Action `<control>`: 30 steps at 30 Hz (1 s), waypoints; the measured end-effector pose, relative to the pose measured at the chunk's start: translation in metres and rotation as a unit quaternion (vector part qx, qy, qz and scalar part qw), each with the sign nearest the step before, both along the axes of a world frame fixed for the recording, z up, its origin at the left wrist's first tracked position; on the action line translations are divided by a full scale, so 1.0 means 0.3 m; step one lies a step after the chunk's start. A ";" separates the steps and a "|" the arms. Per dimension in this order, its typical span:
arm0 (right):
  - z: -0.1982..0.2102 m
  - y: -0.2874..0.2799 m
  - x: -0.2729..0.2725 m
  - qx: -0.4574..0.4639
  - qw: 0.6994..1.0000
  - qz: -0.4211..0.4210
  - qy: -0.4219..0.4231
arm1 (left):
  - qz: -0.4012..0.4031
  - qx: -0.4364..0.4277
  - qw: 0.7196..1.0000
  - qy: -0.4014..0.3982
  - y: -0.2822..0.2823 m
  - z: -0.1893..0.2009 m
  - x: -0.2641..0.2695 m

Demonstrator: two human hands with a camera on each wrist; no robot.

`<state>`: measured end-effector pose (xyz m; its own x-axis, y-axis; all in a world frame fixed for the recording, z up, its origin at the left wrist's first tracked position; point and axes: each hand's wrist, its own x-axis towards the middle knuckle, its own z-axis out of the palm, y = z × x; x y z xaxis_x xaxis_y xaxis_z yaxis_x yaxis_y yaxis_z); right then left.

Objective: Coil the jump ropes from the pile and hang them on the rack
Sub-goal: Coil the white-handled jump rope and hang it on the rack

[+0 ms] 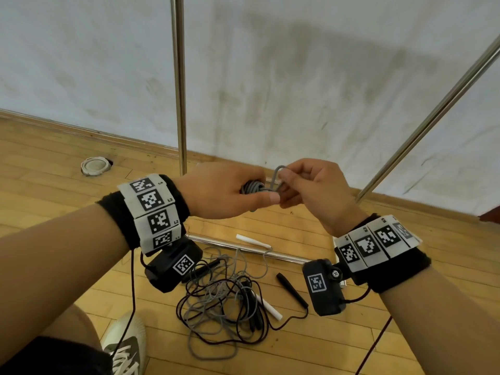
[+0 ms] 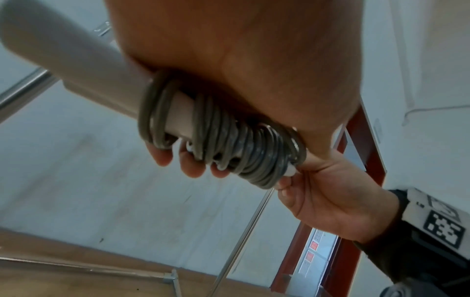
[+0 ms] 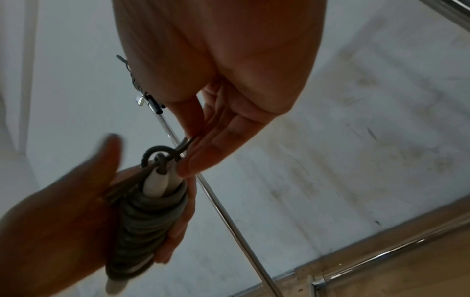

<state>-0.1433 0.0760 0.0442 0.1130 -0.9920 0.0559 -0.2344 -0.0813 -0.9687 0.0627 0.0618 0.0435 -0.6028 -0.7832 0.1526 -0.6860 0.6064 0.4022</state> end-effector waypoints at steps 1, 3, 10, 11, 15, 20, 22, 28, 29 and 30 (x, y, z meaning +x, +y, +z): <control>0.011 -0.005 0.001 -0.001 1.000 -0.010 -0.019 | -0.004 0.021 1.000 0.008 -0.003 0.003 0.003; 0.036 -0.014 0.001 -0.010 0.999 -0.022 -0.048 | -0.007 0.056 0.998 0.035 -0.008 0.008 0.007; 0.077 -0.055 -0.019 -0.098 0.993 -0.057 -0.024 | 0.036 0.090 0.987 0.127 -0.066 0.018 0.034; 0.076 -0.060 -0.015 -0.104 0.993 -0.057 -0.017 | 0.026 0.110 0.985 0.131 -0.072 0.018 0.034; 0.079 -0.080 -0.005 -0.121 0.991 -0.056 -0.007 | 0.001 0.189 0.969 0.161 -0.086 0.020 0.025; 0.099 -0.104 0.000 -0.142 0.988 -0.052 -0.011 | 0.053 0.156 0.962 0.217 -0.118 0.031 0.007; 0.105 -0.109 0.009 -0.159 0.986 -0.049 0.003 | 0.057 0.151 0.966 0.202 -0.132 0.032 0.014; 0.123 -0.126 0.010 -0.185 0.979 -0.081 0.023 | 0.042 0.153 0.973 0.167 -0.146 0.034 0.036; 0.130 -0.128 0.006 -0.188 0.979 -0.082 0.024 | 0.044 0.155 0.973 0.162 -0.148 0.031 0.038; 0.138 -0.130 0.002 -0.192 0.977 -0.084 0.024 | 0.046 0.160 0.973 0.161 -0.150 0.028 0.040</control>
